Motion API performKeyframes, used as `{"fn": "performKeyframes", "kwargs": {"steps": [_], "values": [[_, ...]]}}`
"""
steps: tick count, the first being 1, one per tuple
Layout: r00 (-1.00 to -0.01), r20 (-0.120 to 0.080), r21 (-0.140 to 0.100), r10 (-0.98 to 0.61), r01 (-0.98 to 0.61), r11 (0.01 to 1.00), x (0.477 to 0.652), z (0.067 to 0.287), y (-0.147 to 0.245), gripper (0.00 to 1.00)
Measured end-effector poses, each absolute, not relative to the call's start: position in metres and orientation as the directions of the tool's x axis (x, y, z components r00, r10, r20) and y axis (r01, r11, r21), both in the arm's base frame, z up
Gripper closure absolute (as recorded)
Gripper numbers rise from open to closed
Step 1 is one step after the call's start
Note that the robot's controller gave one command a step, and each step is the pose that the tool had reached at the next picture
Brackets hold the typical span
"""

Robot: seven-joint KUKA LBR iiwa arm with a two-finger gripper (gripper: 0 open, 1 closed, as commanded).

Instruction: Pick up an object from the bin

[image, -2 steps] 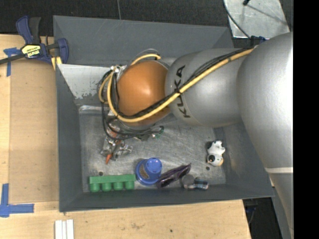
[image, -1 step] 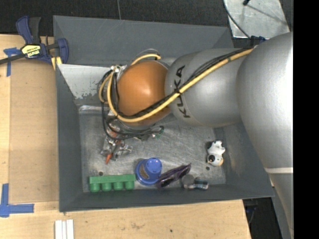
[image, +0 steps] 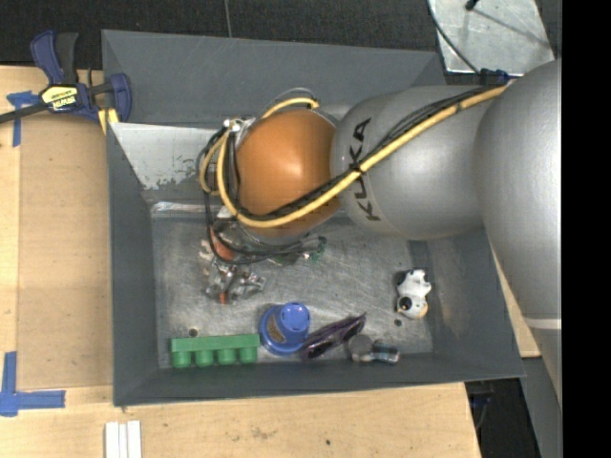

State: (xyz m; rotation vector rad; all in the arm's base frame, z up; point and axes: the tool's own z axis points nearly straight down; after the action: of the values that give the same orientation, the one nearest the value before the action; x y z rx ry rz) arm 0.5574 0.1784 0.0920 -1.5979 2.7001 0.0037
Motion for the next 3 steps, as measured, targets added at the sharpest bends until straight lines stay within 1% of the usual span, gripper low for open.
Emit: {"fn": "performKeyframes", "kwargs": {"steps": [1,2,3], "values": [[-0.479,0.002,0.004,-0.878,-0.878,0.479,0.544,0.137,0.177,1.0],[-0.479,-0.004,0.0,-0.878,-0.878,0.479,0.589,0.136,0.197,0.0],[-0.481,-0.004,-0.001,-0.877,-0.877,0.481,0.59,0.137,0.197,0.0]]}}
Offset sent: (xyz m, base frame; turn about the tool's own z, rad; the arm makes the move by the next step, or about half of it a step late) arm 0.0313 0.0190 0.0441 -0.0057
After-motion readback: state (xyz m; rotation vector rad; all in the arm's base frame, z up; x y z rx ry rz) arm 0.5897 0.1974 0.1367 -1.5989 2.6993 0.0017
